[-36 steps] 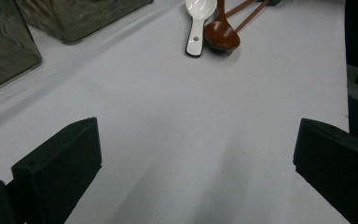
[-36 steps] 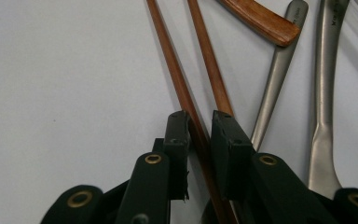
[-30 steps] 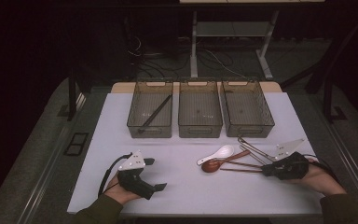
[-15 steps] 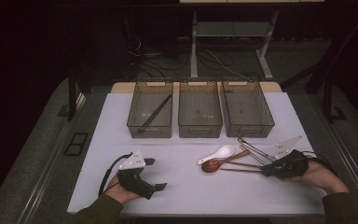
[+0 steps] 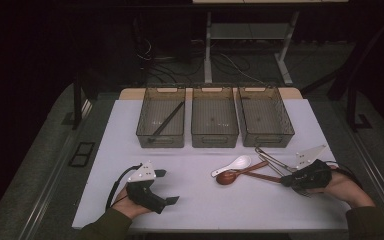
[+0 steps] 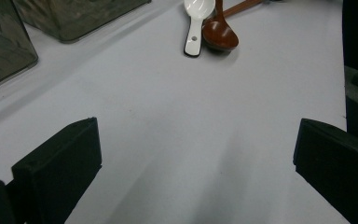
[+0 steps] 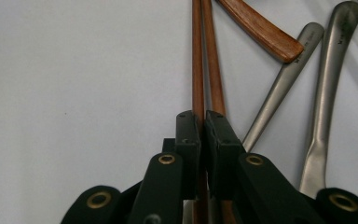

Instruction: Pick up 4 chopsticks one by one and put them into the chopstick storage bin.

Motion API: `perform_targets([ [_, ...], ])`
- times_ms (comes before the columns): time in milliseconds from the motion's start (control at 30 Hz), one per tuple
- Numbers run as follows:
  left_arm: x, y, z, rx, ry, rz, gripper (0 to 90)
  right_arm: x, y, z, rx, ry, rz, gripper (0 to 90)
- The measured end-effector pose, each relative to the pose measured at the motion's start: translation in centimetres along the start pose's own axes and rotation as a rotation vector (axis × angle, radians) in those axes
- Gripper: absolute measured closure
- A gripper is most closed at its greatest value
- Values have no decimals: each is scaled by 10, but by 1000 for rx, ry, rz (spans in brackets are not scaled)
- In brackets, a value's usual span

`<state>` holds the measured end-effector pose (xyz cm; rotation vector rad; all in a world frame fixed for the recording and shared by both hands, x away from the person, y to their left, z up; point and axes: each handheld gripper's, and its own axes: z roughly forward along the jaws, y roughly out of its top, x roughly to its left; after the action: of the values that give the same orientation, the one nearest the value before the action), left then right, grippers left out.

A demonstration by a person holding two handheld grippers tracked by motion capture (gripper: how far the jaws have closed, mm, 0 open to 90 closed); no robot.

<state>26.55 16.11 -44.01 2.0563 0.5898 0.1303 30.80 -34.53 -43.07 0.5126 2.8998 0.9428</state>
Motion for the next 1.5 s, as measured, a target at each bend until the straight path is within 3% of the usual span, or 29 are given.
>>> perform_targets([
  [267,0,0,0,-1,0,3,6,2,0,-9,-37,-10,27,845],
  [733,0,0,0,-3,-2,5,6,9,-10,-23,-22,-26,50,845],
  [1233,-1,0,0,-4,-4,3,6,9,-7,-36,-148,-62,90,845],
  [1500,-1,0,0,-4,-6,2,6,8,4,-33,-164,-77,97,845],
])
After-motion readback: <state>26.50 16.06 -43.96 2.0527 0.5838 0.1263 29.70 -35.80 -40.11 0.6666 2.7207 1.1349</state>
